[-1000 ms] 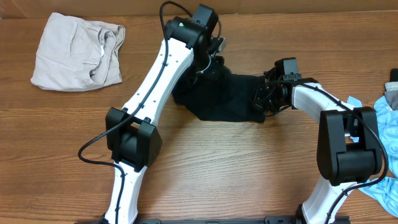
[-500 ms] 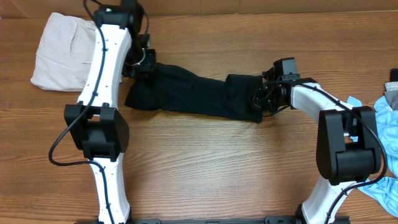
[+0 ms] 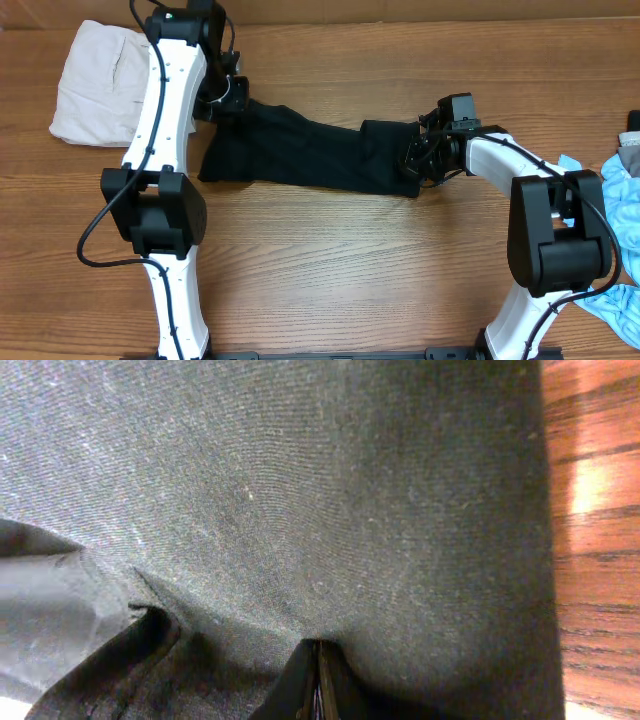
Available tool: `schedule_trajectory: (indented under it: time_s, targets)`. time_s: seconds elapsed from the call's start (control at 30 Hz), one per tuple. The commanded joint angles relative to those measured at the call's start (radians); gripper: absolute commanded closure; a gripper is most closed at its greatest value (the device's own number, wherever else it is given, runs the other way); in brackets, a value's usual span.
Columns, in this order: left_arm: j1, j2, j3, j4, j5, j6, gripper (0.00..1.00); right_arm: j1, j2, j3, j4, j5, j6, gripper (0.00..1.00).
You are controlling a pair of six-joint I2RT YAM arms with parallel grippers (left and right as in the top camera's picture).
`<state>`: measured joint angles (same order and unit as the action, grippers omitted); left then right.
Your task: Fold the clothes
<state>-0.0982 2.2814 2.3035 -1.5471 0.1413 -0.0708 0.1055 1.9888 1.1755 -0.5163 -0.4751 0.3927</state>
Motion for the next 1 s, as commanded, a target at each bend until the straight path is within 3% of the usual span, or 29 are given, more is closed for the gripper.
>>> schedule_trajectory:
  time_s: [0.0, 0.17, 0.33, 0.47, 0.77, 0.97]
  targets:
    - [-0.043, -0.015, 0.022, 0.044, 0.186, 0.023, 0.96, -0.01, 0.04, -0.01, -0.016, 0.07, 0.002, 0.96]
    - [-0.156, -0.015, 0.022, 0.13, 0.302, -0.013, 0.96, -0.01, 0.04, -0.01, -0.02, 0.07, 0.002, 0.96]
    - [-0.307, -0.015, 0.022, 0.212, 0.293, -0.086, 0.96, -0.015, 0.034, 0.002, -0.02, 0.053, 0.001, 0.96]
    - [-0.397, -0.015, 0.022, 0.24, 0.186, -0.168, 0.96, -0.065, -0.039, 0.073, -0.076, -0.046, -0.008, 0.96]
    - [-0.473, -0.014, 0.022, 0.317, 0.162, -0.192, 0.96, -0.309, -0.356, 0.356, -0.308, -0.203, -0.053, 0.96]
    - [-0.488, -0.013, 0.022, 0.364, 0.159, -0.192, 0.96, -0.408, -0.452, 0.384, -0.395, -0.208, -0.108, 0.96]
